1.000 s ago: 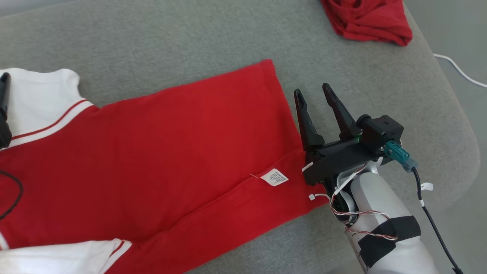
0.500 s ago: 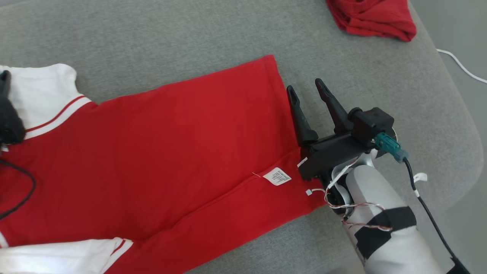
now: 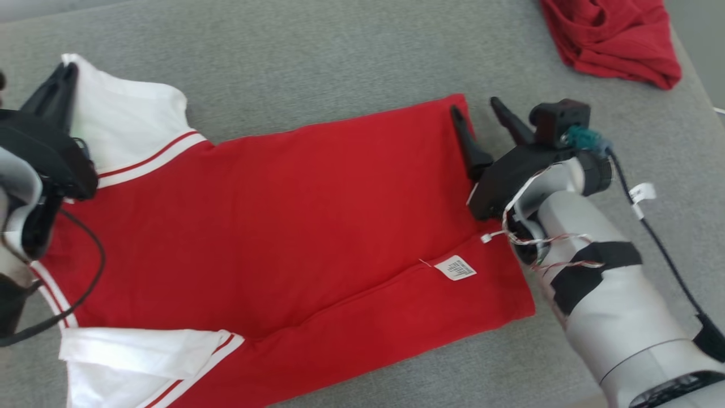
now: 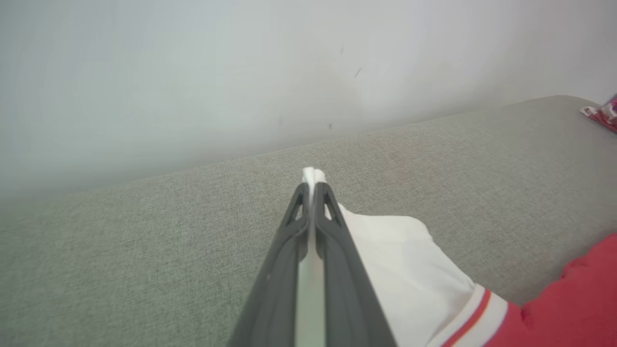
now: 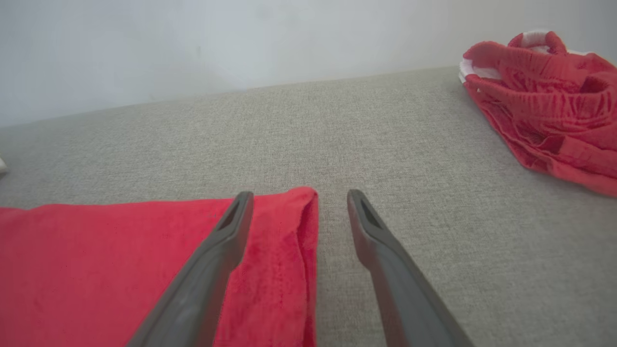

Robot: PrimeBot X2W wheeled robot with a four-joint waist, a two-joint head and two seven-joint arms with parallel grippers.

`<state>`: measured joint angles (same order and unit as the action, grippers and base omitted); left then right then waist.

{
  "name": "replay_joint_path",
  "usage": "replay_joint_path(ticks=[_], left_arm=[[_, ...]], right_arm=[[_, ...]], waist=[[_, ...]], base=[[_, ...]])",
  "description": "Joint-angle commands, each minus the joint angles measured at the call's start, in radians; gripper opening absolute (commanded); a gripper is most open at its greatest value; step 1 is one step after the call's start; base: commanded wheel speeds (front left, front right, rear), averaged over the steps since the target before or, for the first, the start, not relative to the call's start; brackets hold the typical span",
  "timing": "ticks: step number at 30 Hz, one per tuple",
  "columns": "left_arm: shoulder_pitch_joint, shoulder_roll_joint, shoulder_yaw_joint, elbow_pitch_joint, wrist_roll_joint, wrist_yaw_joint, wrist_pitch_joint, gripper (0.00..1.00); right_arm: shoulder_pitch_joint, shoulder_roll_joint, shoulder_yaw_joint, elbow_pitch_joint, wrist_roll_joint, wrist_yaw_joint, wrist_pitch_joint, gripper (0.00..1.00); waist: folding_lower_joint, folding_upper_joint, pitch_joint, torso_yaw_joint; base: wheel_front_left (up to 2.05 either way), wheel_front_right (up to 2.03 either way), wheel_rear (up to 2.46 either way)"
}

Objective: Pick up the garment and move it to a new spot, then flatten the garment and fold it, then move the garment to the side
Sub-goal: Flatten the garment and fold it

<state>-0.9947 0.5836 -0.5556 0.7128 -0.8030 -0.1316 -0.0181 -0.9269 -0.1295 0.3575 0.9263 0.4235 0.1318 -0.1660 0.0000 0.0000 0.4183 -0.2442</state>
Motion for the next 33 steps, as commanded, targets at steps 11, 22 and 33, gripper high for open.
replay_joint_path(ticks=[11, 22, 33], left_arm=[[-0.020, -0.036, -0.066, -0.058, -0.027, 0.003, -0.057, 0.00], [-0.037, -0.048, -0.097, -0.053, -0.052, 0.003, -0.113, 0.00], [0.129, -0.056, -0.093, -0.171, -0.103, 0.005, -0.224, 0.00]], right_arm=[[-0.091, -0.024, 0.029, 0.152, 0.060, -0.003, 0.051, 1.00], [-0.146, -0.036, 0.055, 0.220, 0.082, -0.003, -0.014, 0.00], [0.020, -0.081, 0.104, 0.117, 0.163, -0.003, -0.093, 0.00]], waist=[[0.0000, 0.0000, 0.008, 0.069], [0.0000, 0.0000, 0.011, 0.099], [0.0000, 0.0000, -0.104, 0.145]], base=[[0.00, 0.00, 0.00], [0.00, 0.00, 0.00], [0.00, 0.00, 0.00]])
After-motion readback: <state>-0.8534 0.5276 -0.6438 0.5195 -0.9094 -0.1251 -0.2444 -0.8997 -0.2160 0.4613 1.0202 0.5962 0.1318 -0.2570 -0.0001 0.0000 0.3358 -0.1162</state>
